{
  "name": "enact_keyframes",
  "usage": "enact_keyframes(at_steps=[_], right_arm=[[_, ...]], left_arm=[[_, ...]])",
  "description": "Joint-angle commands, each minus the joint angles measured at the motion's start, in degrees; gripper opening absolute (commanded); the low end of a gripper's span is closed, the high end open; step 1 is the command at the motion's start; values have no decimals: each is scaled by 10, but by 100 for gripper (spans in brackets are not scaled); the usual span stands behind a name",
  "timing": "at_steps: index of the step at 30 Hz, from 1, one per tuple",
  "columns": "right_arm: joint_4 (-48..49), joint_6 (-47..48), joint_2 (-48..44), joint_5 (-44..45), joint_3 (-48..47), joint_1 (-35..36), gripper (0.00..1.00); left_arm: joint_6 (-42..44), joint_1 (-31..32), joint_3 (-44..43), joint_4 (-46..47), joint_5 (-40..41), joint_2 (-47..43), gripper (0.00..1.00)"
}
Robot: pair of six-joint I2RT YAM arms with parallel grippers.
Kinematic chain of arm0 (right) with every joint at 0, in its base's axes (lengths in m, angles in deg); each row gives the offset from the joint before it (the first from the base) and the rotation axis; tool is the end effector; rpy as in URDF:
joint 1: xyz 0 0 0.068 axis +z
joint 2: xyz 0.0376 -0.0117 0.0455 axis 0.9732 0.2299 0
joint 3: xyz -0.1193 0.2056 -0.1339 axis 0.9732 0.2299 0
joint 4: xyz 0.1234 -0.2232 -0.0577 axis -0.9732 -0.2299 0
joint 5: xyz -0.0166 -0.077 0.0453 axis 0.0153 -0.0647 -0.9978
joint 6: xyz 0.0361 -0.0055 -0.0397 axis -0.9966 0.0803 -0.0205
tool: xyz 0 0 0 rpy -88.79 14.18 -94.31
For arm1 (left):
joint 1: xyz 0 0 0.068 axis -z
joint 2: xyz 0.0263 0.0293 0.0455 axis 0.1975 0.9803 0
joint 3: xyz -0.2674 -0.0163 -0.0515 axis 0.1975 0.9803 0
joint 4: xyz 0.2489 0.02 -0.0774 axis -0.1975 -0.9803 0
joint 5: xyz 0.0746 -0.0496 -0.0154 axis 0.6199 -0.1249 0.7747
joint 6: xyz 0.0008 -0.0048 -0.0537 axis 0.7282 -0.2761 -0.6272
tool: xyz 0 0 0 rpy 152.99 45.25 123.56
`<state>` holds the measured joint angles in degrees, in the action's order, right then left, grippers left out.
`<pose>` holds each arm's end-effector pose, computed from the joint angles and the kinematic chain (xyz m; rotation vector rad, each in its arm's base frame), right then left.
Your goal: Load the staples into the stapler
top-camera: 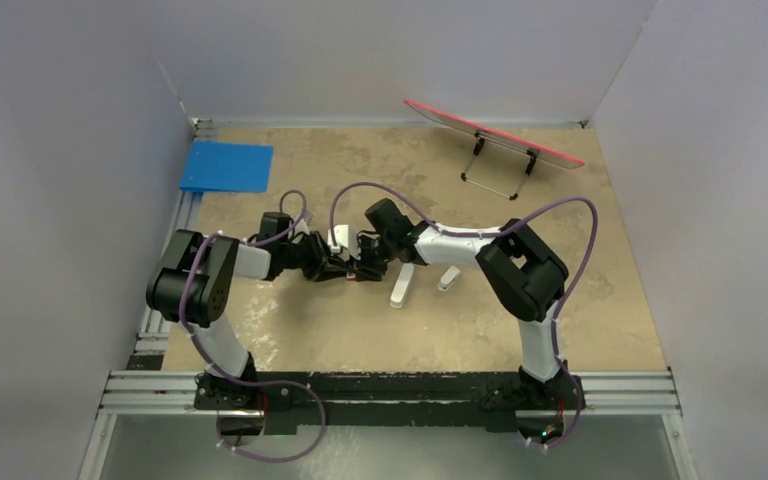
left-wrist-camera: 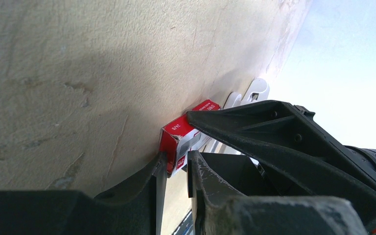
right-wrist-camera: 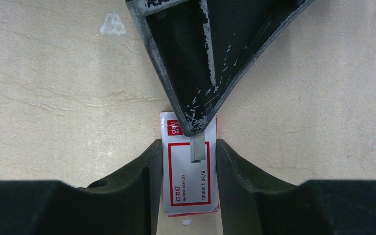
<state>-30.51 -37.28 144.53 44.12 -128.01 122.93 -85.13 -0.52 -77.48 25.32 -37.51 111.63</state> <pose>0.2810 0.3173 0.1572 -1.6796 1.5823 0.6659 0.2792 -0.0792 0.1006 -0.5899 2.5397 -1.4276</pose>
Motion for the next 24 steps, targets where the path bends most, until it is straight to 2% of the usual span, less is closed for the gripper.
enact_keyframes(at_steps=[1,16,18,24], right_arm=[[58,-12,14,-22,-13,24,43],[145,-55,25,-22,-7,39,46],[144,-54,24,-17,-6,40,50],[122,-65,-15,11,21,33,75]], left_arm=[[-8,6,0,37,-22,-14,21],[19,5,0,-33,51,-64,23],[20,4,0,-37,53,-63,25],[27,-1,-3,-72,93,-91,35]])
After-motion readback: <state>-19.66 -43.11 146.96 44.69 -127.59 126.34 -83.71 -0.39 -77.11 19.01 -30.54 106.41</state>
